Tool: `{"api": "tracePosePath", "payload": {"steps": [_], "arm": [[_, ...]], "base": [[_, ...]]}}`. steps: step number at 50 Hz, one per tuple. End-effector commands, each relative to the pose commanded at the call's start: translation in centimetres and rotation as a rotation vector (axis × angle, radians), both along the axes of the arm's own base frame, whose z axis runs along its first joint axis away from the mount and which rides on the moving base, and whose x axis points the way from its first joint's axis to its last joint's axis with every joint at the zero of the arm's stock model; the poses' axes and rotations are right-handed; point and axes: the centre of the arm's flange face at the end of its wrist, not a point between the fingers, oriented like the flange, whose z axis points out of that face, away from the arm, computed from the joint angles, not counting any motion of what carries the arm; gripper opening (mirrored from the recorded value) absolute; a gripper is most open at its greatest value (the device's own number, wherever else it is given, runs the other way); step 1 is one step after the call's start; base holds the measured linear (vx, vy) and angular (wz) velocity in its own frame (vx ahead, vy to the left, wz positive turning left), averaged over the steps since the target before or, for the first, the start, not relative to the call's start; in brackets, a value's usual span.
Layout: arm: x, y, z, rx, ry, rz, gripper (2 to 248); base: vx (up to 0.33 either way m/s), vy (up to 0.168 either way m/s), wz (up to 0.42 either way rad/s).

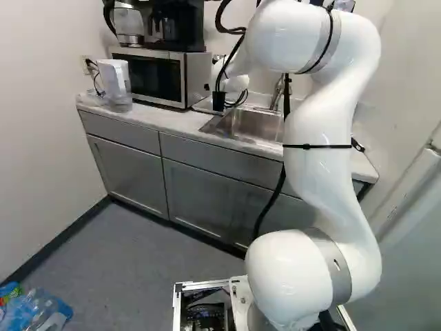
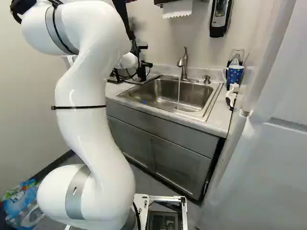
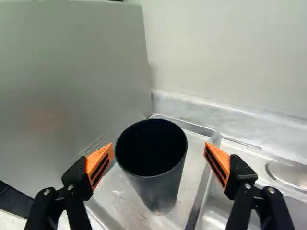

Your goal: Rinse the cup and place it in the tray

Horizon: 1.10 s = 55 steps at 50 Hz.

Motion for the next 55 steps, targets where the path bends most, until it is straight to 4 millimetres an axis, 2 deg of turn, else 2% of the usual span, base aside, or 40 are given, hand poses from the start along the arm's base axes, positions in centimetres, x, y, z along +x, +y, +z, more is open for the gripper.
{"api": "tracePosePath", "payload": {"steps": [33, 55], "arm": [[-0.5, 0.0, 3.9, 0.003, -0.061, 0.000, 247], [-3.6, -1.0, 6.7, 0.004, -0.086, -0.013, 247]], "base": [[0.000, 0.000, 0.000], [0.000, 0.000, 0.000]]}}
